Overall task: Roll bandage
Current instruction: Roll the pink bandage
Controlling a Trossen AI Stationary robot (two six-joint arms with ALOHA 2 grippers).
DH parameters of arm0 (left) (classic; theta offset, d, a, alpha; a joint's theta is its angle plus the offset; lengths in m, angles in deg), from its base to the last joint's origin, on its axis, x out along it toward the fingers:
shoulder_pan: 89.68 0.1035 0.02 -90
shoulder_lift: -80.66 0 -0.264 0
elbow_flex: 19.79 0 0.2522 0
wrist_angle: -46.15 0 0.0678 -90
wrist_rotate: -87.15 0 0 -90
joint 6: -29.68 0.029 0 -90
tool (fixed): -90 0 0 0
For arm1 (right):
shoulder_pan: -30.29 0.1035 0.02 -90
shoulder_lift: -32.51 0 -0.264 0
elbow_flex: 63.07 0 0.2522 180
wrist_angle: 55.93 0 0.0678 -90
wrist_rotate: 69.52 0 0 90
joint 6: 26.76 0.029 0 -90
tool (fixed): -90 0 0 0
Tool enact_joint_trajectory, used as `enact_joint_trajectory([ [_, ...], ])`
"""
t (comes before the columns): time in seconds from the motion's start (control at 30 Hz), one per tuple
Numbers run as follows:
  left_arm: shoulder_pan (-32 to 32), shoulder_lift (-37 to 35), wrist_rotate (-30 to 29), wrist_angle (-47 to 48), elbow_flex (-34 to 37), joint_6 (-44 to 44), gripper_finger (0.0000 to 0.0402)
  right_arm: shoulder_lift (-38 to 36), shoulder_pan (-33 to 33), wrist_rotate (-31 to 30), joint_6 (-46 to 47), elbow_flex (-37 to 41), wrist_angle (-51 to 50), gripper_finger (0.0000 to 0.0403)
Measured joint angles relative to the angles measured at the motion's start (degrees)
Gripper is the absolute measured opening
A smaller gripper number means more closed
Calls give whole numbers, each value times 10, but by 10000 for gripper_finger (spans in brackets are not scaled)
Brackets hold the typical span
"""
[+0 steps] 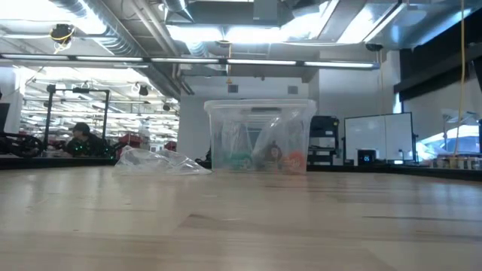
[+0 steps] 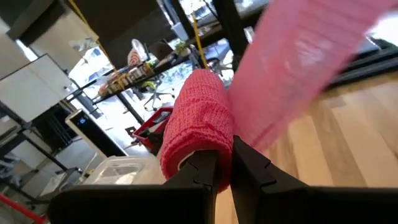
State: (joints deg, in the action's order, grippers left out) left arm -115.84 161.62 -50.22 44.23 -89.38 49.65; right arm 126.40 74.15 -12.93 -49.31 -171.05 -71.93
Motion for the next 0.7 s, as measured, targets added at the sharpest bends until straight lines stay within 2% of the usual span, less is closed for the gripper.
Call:
enact_joint_trajectory([
  [0.33, -47, 42, 3, 3, 0, 15, 17, 0, -67, -22, 61, -79, -30, 1],
  [0.7, -106, 73, -1, -6, 0, 17, 17, -35, -169, -25, 180, -89, -90, 1],
])
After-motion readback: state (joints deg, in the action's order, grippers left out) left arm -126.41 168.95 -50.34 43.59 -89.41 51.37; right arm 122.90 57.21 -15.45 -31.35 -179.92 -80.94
